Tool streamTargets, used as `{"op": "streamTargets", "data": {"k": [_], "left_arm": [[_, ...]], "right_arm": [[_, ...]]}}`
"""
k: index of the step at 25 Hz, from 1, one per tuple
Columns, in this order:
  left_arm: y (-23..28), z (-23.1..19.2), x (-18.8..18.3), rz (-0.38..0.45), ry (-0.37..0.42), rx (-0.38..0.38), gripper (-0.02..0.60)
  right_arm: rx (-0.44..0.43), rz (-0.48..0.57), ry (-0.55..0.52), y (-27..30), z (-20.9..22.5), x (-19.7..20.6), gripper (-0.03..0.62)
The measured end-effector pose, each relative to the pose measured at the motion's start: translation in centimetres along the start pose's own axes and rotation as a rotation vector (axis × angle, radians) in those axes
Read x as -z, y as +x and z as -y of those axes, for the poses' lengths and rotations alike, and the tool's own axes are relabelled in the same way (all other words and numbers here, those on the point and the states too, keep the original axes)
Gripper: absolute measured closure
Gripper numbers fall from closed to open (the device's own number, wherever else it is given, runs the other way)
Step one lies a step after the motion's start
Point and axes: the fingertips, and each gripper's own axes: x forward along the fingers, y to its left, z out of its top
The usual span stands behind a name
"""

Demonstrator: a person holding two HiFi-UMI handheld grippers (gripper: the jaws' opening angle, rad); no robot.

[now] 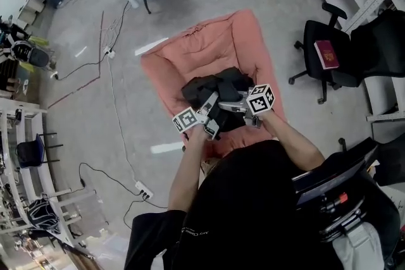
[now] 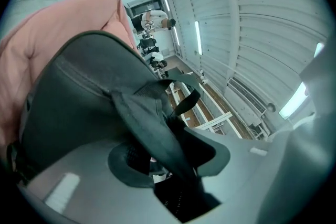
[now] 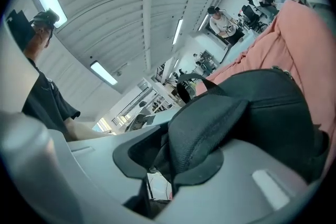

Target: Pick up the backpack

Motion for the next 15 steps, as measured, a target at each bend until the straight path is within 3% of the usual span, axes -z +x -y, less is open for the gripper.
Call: {"op": "streamTargets", "data": {"k": [4,8,10,15], "left_arm": [[0.3,1.1,0.3,-0.003,0.019,0.019,0.516],[-0.9,0.8,1.3,-0.023,0.186,-0.074,0.554],[-1.1,0.5,2.1,-0.033,0.223,-0.090,0.555],[-1.7,-0.5,3.7,-0.068,0.275,-0.138,0.555]], "right_arm": [[0.005,-0.016,-0.003,-0.7,0.1,0.7,0.505],[-0.024,0.079,0.033,-1.3,-0.6,-0.6,0.540],[-0.035,0.155,0.029,-1.9,-0.7,-2.3,0.540],[0.125,0.248,-0.060,-1.6,0.7,-3.5,0.530]]}}
